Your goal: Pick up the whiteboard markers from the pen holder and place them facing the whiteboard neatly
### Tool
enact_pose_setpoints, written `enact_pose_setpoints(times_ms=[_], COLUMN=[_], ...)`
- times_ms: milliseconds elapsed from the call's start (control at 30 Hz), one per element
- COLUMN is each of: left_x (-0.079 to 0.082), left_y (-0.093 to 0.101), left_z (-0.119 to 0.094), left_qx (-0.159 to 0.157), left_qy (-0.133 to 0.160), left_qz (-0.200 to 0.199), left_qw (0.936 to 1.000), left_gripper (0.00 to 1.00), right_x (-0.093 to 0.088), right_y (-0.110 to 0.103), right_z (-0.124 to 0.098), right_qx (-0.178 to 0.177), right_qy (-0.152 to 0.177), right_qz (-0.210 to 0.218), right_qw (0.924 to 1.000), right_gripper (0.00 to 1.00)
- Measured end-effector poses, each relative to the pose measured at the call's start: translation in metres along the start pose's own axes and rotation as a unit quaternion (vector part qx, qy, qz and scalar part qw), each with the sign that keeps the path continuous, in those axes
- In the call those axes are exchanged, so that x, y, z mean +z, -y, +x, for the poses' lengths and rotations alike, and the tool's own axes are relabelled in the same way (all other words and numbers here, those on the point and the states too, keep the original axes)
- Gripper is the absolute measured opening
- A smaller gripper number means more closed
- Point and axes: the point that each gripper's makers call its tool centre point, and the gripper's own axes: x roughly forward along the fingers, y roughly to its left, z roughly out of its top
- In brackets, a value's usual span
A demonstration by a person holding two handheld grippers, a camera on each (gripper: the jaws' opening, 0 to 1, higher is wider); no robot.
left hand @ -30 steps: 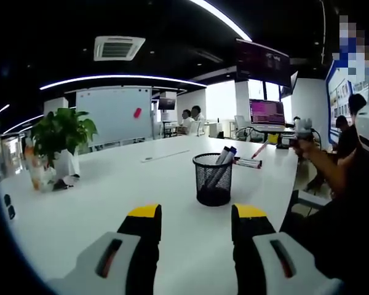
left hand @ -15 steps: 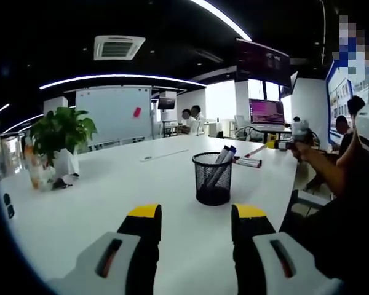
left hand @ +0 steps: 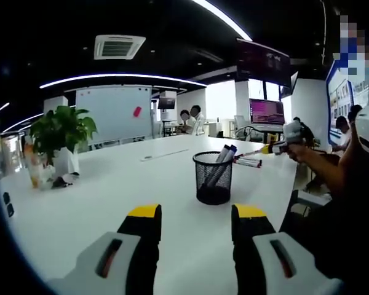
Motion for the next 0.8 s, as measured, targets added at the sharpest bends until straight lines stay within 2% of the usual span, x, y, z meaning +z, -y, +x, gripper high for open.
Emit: enact_pose_setpoints(times_ms=[300,800], left_x=[0.000,0.000], left_y=[0.002,0.002], left_z=[0.001,0.002], left_qx=[-0.003,-0.004], left_qy=[0.000,-0.002], left_qz=[0.000,-0.001], left_qw=[1.0000,1.0000], left_gripper=[0.47,0.47], right_x=[-0.012,-0.029], right_y=[0.005,0.003], right_z=[0.008,0.010], right_qx=[0.000,0.007], right_qy=[-0.018,-0.043], right_qz=[-0.008,0.017], right_qw=[0.9998,0.9989], right_gripper=[0.13,0.13])
